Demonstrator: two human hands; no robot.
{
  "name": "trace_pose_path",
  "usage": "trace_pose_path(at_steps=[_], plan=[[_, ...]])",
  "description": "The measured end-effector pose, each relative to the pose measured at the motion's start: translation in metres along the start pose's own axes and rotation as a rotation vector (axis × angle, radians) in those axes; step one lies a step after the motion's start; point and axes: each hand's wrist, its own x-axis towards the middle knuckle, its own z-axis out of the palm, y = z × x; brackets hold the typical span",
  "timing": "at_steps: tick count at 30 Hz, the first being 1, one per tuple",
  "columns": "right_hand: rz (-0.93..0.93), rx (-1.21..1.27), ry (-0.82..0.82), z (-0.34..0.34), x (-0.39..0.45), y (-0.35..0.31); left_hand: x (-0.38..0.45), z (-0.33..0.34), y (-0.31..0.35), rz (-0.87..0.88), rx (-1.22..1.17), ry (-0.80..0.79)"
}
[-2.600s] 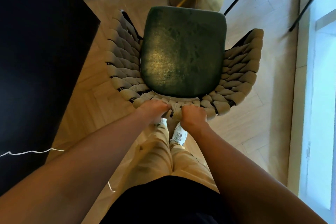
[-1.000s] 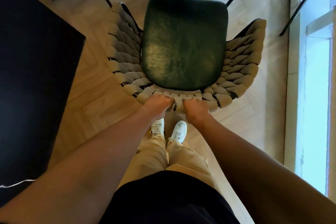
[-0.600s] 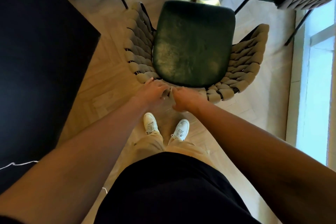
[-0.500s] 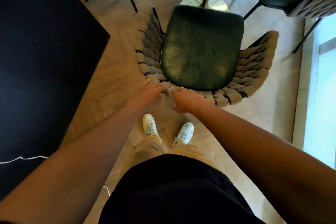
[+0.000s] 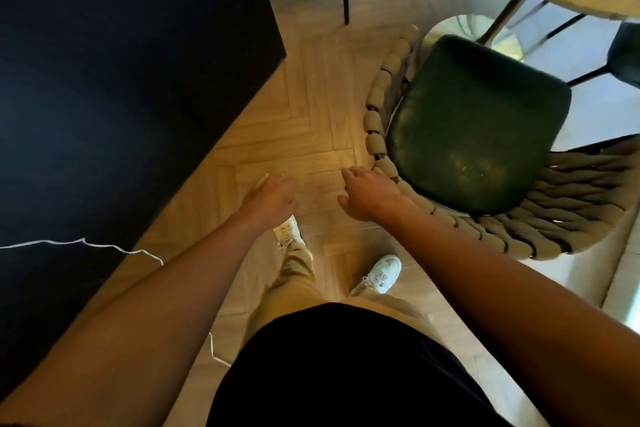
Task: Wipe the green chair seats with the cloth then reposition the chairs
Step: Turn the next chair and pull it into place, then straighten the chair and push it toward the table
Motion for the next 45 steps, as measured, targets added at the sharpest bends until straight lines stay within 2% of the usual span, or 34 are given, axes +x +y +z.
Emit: trace_pose_path(at_steps=[5, 11, 19, 26, 33, 39, 45], plan=[[0.041, 0.030, -0.066, -0.023, 0.050, -0.052, 0.014, -0.032, -0.058, -0.037, -0.056, -0.068], [0.076, 0.083, -0.104, -0.057, 0.124, -0.102, 0.053, -0.093, -0.116, -0.024, 0.009, -0.058], [0.143, 0.172, -0.073, -0.117, 0.184, -0.122, 0.112, -0.168, -0.158, -0.001, 0.060, -0.055], [0.163, 0.154, -0.066, -0.163, 0.236, -0.097, 0.174, -0.209, -0.152, 0.054, 0.086, -0.046], [0.193, 0.174, -0.081, -0.217, 0.318, -0.046, 0.271, -0.261, -0.132, 0.054, 0.077, -0.051], [0.172, 0.192, -0.081, -0.284, 0.394, 0.007, 0.371, -0.318, -0.119, 0.016, 0.063, -0.072], [0.142, 0.174, -0.079, -0.350, 0.460, 0.046, 0.448, -0.373, -0.103, -0.010, 0.036, -0.028]])
